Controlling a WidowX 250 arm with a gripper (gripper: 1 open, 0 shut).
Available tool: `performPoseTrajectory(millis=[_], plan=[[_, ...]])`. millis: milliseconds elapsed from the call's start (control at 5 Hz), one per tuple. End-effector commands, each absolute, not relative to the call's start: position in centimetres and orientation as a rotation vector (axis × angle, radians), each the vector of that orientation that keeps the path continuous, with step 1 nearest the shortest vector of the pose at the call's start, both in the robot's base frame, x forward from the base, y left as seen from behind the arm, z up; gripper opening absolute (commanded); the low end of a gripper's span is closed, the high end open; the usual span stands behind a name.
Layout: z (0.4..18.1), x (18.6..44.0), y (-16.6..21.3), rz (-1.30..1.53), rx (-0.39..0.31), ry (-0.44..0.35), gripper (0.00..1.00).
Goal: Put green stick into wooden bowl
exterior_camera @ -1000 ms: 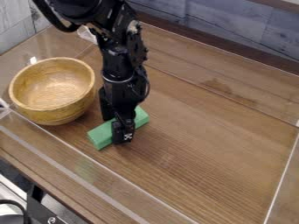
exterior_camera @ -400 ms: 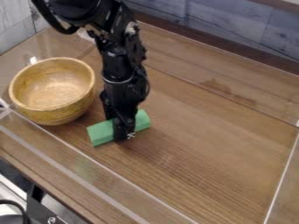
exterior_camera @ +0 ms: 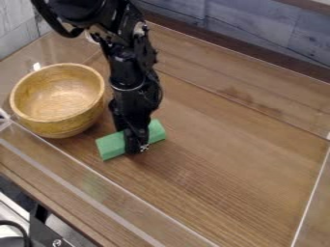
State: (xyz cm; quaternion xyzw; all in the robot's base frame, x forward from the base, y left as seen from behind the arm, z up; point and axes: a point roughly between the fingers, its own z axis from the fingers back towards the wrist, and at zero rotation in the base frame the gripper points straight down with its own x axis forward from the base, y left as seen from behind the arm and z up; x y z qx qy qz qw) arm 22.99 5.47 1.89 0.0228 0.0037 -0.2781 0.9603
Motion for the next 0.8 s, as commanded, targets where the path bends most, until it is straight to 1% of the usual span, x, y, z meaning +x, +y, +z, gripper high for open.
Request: performPoseTrajectory(millis=[0,600], plan=[[2.4,23.41,5.97,-0.534,0.046,-0.018,0.0],[2.98,23.32,6.04,-0.48,0.017,-0.016,0.0]])
